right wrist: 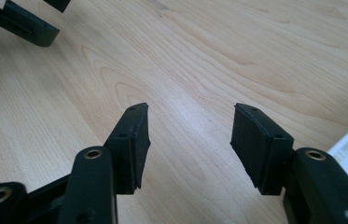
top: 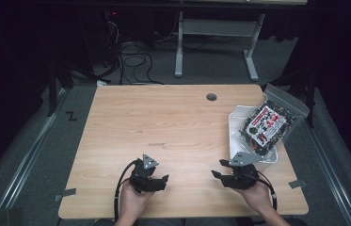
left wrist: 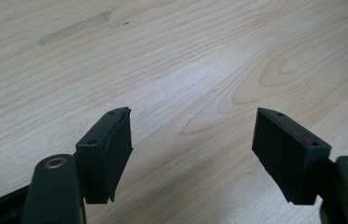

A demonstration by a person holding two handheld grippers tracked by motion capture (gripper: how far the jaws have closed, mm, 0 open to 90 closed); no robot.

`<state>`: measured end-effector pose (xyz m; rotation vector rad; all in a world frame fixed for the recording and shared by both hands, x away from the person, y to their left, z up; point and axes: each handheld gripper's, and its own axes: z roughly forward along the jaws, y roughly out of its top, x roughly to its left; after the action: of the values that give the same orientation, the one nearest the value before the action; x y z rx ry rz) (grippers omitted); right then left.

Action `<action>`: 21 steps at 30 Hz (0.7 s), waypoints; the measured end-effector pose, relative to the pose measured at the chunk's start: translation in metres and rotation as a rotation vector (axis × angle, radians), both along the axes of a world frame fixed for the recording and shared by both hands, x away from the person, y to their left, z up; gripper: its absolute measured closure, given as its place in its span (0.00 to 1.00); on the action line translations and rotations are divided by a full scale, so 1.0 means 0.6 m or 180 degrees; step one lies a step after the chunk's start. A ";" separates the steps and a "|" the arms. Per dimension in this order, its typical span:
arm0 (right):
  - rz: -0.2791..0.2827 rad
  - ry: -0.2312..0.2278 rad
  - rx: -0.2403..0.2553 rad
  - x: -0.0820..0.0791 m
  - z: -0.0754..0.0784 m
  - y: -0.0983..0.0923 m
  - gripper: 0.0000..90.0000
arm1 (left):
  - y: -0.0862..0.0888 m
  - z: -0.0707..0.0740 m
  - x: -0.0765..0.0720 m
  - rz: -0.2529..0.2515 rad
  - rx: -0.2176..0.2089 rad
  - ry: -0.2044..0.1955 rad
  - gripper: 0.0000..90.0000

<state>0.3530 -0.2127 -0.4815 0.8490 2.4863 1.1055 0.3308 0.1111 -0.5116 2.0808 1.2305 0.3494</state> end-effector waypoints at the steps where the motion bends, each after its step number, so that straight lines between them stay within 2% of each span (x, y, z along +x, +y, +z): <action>1: 0.0000 0.0000 0.0000 0.000 0.000 0.000 0.52 | 0.000 0.000 0.000 0.0000 0.0000 0.0000 0.32; 21: 0.0042 0.0117 -0.0003 0.011 -0.032 0.029 0.52 | -0.004 -0.003 0.002 -0.0041 0.0027 0.0047 0.32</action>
<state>0.3595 -0.1950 -0.5009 0.8616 2.5256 1.1026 0.3318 0.1088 -0.5132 2.1011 1.2256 0.3346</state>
